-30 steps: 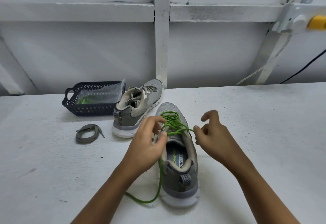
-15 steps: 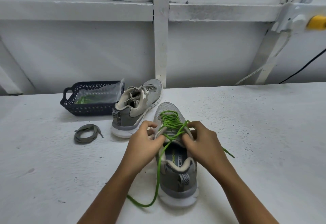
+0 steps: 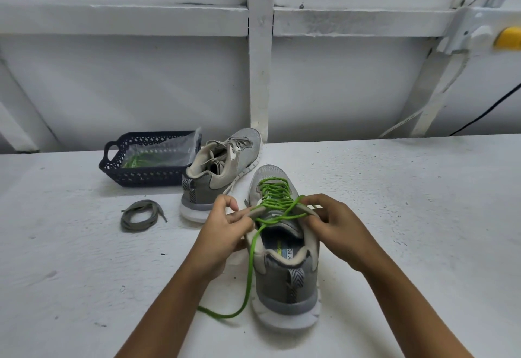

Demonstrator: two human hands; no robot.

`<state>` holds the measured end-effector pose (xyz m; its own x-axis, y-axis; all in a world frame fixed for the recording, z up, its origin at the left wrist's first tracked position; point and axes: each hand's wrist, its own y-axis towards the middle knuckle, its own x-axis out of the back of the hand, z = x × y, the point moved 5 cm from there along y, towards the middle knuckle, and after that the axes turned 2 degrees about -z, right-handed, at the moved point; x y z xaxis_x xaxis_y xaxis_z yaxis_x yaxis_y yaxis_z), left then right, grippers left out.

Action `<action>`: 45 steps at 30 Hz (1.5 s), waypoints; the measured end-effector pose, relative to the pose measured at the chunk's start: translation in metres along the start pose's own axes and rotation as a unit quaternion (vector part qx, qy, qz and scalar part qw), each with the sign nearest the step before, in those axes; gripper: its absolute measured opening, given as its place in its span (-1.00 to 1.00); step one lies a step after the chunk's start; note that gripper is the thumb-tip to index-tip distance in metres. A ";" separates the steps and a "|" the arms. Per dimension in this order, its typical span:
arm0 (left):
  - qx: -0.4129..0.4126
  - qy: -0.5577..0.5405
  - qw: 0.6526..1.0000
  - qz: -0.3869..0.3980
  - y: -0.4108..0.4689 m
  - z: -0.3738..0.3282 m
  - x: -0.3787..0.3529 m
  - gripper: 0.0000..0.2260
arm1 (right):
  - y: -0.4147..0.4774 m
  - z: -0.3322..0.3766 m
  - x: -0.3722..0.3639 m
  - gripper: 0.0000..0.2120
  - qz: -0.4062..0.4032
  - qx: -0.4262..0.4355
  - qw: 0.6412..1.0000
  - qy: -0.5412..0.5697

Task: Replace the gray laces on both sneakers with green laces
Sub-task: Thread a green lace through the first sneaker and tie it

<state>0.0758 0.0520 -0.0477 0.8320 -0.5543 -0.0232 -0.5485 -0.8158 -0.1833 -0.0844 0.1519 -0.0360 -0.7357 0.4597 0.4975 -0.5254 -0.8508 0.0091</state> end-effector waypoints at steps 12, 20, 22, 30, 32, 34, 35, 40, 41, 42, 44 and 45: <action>-0.171 0.389 0.905 -0.015 -0.024 -0.039 -0.007 -0.70 | -0.008 0.031 -0.002 -0.70 -0.028 0.187 0.967 -0.173; -0.156 0.443 0.883 0.011 -0.029 -0.041 -0.005 -0.89 | -0.007 0.038 0.012 -0.95 -0.077 0.219 0.951 -0.204; -0.152 0.444 0.883 0.017 -0.028 -0.042 0.000 -0.92 | -0.009 0.035 0.016 -0.98 -0.084 0.212 0.953 -0.198; -0.184 0.468 0.864 -0.031 -0.029 -0.050 0.018 -0.82 | -0.019 0.017 0.024 -0.76 -0.092 0.080 0.989 -0.087; -0.197 0.406 0.892 -0.042 -0.032 -0.050 0.014 -0.79 | -0.024 0.022 0.024 -0.73 -0.079 0.046 0.996 0.024; -0.197 0.300 0.933 -0.037 -0.033 -0.052 0.006 -0.79 | -0.027 0.030 0.021 -0.71 -0.058 0.027 0.988 0.142; -0.195 0.239 0.951 -0.033 -0.034 -0.054 0.002 -0.80 | -0.028 0.033 0.019 -0.69 -0.045 0.025 0.980 0.195; -0.188 -0.034 0.982 0.009 -0.030 -0.058 -0.025 -0.81 | -0.024 0.048 0.007 -0.75 -0.015 0.039 0.938 0.344; -0.196 -0.050 0.979 0.015 -0.029 -0.057 -0.029 -0.83 | -0.024 0.049 0.004 -0.79 -0.021 0.038 0.942 0.333; -0.207 -0.054 0.977 0.017 -0.027 -0.056 -0.031 -0.84 | -0.022 0.048 0.002 -0.85 -0.031 0.041 0.948 0.315; -0.220 -0.041 0.975 0.017 -0.021 -0.051 -0.033 -0.86 | -0.020 0.046 -0.001 -0.88 -0.054 0.050 0.960 0.271; -0.222 -0.026 0.974 0.020 -0.019 -0.048 -0.033 -0.86 | -0.019 0.045 -0.002 -0.85 -0.062 0.057 0.965 0.248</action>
<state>0.0552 0.0779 0.0040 0.8059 -0.5874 -0.0743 -0.5526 -0.7912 0.2620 -0.0534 0.1560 0.0021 -0.7992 0.6010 0.0098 -0.5930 -0.7909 0.1509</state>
